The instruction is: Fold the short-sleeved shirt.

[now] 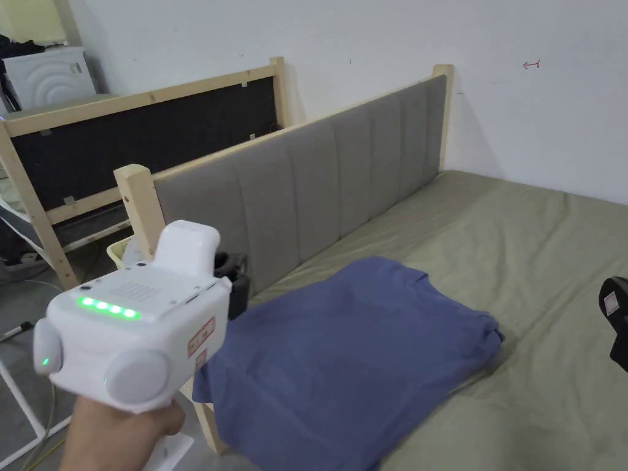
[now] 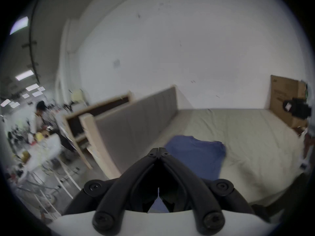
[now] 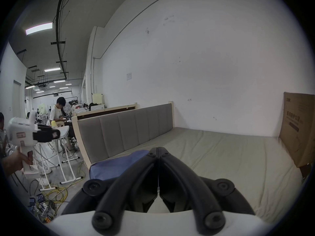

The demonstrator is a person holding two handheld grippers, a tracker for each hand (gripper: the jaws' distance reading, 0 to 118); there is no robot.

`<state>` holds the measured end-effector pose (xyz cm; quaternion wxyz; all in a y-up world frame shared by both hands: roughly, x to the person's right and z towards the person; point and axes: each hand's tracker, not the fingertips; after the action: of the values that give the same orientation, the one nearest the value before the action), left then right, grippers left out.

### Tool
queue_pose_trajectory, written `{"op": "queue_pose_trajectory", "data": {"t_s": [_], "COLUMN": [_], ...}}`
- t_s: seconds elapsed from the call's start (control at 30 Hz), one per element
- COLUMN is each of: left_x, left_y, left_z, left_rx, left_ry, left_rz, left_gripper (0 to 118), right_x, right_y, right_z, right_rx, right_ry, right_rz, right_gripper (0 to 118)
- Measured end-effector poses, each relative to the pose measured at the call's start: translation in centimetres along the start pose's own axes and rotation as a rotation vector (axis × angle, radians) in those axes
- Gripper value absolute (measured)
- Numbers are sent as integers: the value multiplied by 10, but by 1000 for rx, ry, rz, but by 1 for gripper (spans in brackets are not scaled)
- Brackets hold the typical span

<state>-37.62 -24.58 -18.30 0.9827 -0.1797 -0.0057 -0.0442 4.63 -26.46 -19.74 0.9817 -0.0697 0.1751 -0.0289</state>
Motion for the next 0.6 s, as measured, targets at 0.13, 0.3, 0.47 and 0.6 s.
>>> {"op": "queue_pose_trajectory", "data": {"t_s": [0.13, 0.3, 0.47, 0.6], "left_x": [-5, 1, 23, 26], "left_y": [14, -19, -38, -68], "left_z": [-105, -248, -307, -353], "left_rx": [-369, -811, -789, -967], "left_ry": [-170, -104, -84, -41], "left_rz": [161, 266, 256, 354], "left_gripper": [0, 0, 2, 88], "right_x": [4, 4, 11, 20], "right_y": [-13, -33, -47, -56], "right_z": [-7, -18, -31, -41], "right_rx": [-54, -126, -170, -197], "right_ry": [11, 21, 23, 15], "right_rz": [-20, -20, -32, -58], "right_gripper": [0, 0, 0, 0]}}
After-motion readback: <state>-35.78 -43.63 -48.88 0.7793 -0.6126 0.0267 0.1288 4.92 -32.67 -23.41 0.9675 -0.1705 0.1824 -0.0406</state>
